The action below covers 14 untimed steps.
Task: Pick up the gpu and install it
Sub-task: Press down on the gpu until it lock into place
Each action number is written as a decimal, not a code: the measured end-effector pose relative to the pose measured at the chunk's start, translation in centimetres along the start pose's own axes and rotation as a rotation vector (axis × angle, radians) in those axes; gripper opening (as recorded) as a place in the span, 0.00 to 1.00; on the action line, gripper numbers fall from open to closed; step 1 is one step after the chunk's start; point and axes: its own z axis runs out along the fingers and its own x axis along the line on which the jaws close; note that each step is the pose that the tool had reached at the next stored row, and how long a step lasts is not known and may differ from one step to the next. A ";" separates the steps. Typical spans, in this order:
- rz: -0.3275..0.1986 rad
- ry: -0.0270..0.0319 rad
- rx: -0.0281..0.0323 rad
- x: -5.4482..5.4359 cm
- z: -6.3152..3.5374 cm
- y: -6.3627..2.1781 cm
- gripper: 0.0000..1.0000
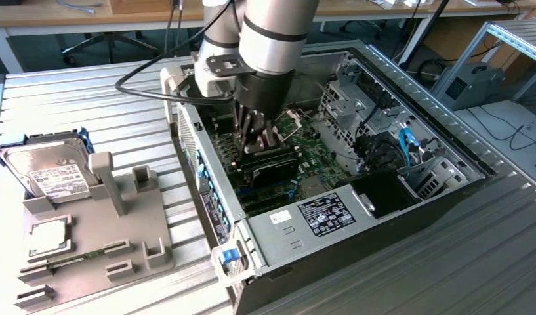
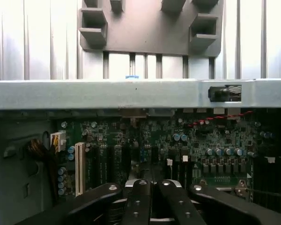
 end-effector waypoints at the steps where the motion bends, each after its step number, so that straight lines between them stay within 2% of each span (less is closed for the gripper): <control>1: 0.001 0.0000 -0.0013 0.0 -0.08 -0.35 0.11; 11: 0.002 0.0001 -0.0173 0.0 -0.45 -3.41 0.11; 14: 0.002 0.0001 -0.0250 0.0 -0.52 -4.40 0.11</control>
